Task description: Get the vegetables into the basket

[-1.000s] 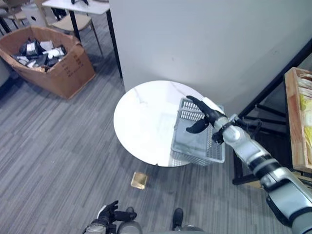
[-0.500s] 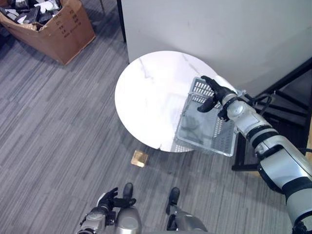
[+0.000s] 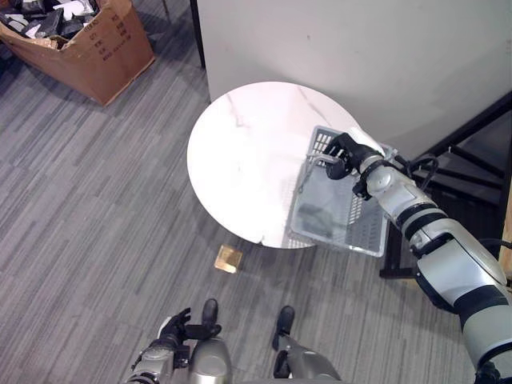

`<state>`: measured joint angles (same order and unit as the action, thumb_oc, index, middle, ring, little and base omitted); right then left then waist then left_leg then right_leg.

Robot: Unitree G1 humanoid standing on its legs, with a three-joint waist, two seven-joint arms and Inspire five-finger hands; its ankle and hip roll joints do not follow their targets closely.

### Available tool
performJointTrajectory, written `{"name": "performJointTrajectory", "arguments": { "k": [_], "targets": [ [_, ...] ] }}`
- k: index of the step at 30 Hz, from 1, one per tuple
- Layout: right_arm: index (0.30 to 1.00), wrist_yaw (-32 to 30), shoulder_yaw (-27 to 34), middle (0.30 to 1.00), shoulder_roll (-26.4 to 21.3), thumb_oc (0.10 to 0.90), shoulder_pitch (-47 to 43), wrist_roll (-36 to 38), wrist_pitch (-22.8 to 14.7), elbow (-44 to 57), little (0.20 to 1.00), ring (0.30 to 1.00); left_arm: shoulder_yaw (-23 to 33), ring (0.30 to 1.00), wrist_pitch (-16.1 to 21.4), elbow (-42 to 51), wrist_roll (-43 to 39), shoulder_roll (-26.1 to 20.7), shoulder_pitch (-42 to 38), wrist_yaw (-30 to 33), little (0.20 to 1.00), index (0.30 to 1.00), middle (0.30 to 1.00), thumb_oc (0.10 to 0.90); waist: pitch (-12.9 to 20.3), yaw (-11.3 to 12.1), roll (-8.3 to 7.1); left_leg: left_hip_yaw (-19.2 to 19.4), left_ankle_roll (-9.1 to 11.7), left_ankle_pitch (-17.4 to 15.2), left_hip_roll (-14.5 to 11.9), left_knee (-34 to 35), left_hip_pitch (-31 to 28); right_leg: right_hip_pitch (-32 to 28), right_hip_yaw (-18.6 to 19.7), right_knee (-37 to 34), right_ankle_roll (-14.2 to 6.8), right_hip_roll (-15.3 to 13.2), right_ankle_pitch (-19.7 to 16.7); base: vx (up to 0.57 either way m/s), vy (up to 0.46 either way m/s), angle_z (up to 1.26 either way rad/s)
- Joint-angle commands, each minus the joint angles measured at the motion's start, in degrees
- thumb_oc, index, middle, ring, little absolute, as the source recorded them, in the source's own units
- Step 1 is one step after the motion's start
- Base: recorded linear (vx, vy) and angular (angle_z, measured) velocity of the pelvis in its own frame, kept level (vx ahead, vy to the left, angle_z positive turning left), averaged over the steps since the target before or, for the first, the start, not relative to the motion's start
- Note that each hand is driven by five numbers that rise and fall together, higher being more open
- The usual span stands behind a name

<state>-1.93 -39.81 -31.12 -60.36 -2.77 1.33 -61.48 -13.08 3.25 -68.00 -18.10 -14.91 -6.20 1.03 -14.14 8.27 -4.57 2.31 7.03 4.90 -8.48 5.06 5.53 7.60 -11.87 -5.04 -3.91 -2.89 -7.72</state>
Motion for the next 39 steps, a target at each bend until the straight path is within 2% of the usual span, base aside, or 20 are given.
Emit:
{"name": "performJointTrajectory", "arguments": {
  "k": [1, 7, 8, 16, 17, 22, 23, 26, 31, 39],
  "targets": [
    [0.3, -3.44, -1.49, 0.3, -3.41, 0.4, -11.42, -2.66, -1.28, -0.1, 0.3, 0.3, -5.93, 1.0, -1.95, -4.39, 0.38, 0.7, 2.45, 0.14, 1.0, 1.0, 1.0, 0.9, -1.57, -0.04, -1.63, 0.58, 2.16, 1.53, 1.35, -0.06, -0.5, -6.41, 2.15, 0.04, -5.37, -1.28, 5.95, 0.0, 0.0, 0.0],
    [0.3, -1.78, -4.7, 0.3, -3.97, 0.4, -13.61, -6.2, -0.32, 3.23, 0.3, 0.3, -5.47, 1.0, -2.43, -4.98, 1.08, 0.47, 2.16, -0.16, 1.0, 1.0, 1.0, 0.9, -1.16, -0.9, -2.15, 0.99, 2.2, 1.25, 1.32, -0.06, -1.29, -6.79, 2.41, 0.04, -5.41, -1.32, 5.91, 0.0, 0.0, 0.0],
    [0.3, -0.84, -5.52, 0.3, -4.18, 0.4, -14.0, -6.98, -0.04, 6.17, 0.3, 0.3, -5.08, 1.0, -2.71, -5.29, 1.51, 0.31, 2.08, -0.21, 1.0, 1.0, 1.0, 0.9, -0.74, -1.37, -2.4, 1.42, 2.21, 1.03, 1.27, -0.06, -1.85, -7.04, 2.7, 0.04, -5.36, -1.38, 5.9, 0.01, 0.006, -0.05],
    [0.3, 2.13, -3.59, 0.3, -8.2, 0.4, -11.58, -6.72, 1.14, 19.51, 0.3, 0.3, -2.69, 1.0, -4.07, -6.21, 3.46, 0.02, 2.64, -1.36, 1.0, 1.0, 1.0, 0.9, 1.95, -3.24, -2.93, 3.17, 1.82, -0.5, 1.44, -0.06, -5.03, -9.23, 3.47, 0.04, -5.43, -1.84, 6.13, 0.04, 0.017, -0.13],
    [0.3, 3.66, -2.82, 0.3, -10.56, 0.4, -9.82, -6.93, 1.32, 23.69, 0.3, 0.3, -1.71, 1.0, -4.45, -6.58, 4.35, 0.09, 3.15, -1.73, 1.0, 1.0, 1.0, 0.9, 3.01, -3.96, -2.79, 3.68, 1.73, -0.95, 1.48, -0.06, -6.17, -10.15, 3.71, 0.04, -5.48, -2.01, 6.31, 0.06, 0.031, -0.12],
    [0.3, 6.77, -1.44, 0.3, -14.71, 0.4, -6.2, -6.0, 1.82, 30.17, 0.3, 0.3, -0.65, 1.0, -5.07, -7.07, 5.76, 0.08, 3.73, -2.26, 1.0, 1.0, 1.0, 0.9, 4.73, -5.11, -2.41, 4.33, 1.51, -1.72, 1.86, -0.06, -8.04, -11.69, 3.98, 0.04, -5.58, -2.34, 6.58, 0.04, 0.037, -0.07],
    [0.3, 8.16, 0.28, 0.3, -16.59, 0.4, -2.78, -4.97, 1.77, 34.82, 0.3, 0.3, -0.14, 1.0, -5.42, -7.11, 6.54, 0.33, 3.9, -2.57, 1.0, 1.0, 1.0, 0.9, 5.74, -5.89, -1.86, 4.85, 1.32, -2.17, 2.08, -0.06, -9.09, -12.54, 4.27, 0.04, -5.71, -2.62, 6.68, 0.02, 0.026, -0.06],
    [0.3, 8.93, 1.5, 0.3, -18.02, 0.4, -1.29, -4.44, 2.03, 36.77, 0.3, 0.3, 0.14, 1.0, -5.51, -7.0, 6.61, 0.37, 4.08, -2.82, 1.0, 1.0, 1.0, 0.9, 6.08, -6.07, -1.62, 5.07, 1.24, -2.23, 2.14, -0.06, -9.48, -12.83, 4.42, 0.04, -5.76, -2.68, 6.65, 0.01, 0.025, -0.08],
    [0.3, 11.81, 7.36, 0.3, -21.86, 0.4, 8.09, -2.34, 1.74, 46.81, 0.3, 0.3, 1.03, 1.0, -6.08, -6.93, 8.54, 0.96, 4.15, -3.32, 1.0, 1.0, 1.0, 0.9, 7.7, -7.55, -0.36, 6.18, 0.86, -2.83, 2.61, -0.06, -11.13, -13.99, 5.17, 0.04, -5.95, -3.1, 6.7, 0.0, 0.019, -0.09],
    [0.3, 13.45, 13.48, 0.3, -25.94, 0.4, 17.13, -3.74, 1.94, 50.75, 0.3, 0.3, 0.8, 1.0, -6.62, -6.58, 10.42, 1.93, 3.59, -3.8, 1.0, 1.0, 1.0, 0.9, 8.68, -8.84, 0.66, 7.06, 0.73, -2.96, 2.88, -0.06, -11.92, -14.38, 5.5, 0.04, -6.11, -3.47, 6.57, -0.01, 0.011, -0.07]
  ]
}}
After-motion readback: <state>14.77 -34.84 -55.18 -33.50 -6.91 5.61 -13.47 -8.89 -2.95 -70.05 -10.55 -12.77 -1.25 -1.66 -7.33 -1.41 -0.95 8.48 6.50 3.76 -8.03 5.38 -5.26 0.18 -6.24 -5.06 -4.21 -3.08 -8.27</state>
